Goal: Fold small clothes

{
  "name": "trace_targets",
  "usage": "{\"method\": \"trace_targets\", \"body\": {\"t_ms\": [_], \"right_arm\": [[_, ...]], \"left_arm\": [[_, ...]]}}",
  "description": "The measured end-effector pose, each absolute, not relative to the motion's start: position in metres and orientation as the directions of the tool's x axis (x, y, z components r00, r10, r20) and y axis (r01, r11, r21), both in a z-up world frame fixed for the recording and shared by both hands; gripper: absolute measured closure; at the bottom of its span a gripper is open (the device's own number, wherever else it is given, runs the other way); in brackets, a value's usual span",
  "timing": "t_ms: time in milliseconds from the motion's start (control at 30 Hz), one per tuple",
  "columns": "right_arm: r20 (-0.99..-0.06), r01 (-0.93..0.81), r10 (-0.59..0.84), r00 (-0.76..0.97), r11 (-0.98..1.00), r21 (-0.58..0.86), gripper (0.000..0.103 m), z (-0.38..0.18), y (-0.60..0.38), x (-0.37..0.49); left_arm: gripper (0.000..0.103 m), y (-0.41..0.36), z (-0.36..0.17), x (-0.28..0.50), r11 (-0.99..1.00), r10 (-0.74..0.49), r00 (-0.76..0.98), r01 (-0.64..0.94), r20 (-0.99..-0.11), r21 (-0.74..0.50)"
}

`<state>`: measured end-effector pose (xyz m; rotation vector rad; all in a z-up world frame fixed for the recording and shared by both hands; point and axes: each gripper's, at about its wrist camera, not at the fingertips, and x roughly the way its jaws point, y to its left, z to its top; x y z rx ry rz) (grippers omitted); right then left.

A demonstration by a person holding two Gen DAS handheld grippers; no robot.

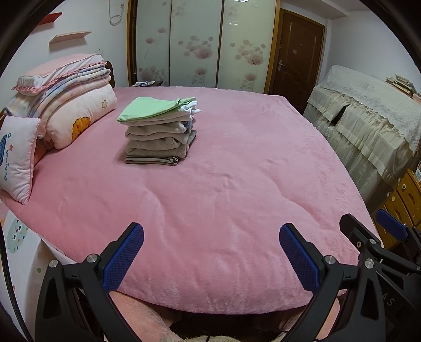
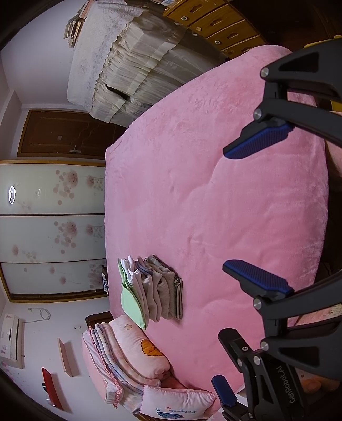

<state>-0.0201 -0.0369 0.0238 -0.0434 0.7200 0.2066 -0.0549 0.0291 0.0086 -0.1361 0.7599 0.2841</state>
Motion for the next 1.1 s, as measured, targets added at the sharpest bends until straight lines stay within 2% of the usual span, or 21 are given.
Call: {"method": "trace_targets", "body": {"t_ms": [1100], "right_arm": [[-0.659,-0.207,0.174,0.731,0.978,0.029,0.023,0.0218,-0.0468,-0.0165]], "left_arm": [[0.001,0.0328,0.0061,-0.0524,0.952,0.197,0.681,-0.304,-0.706,-0.028]]}}
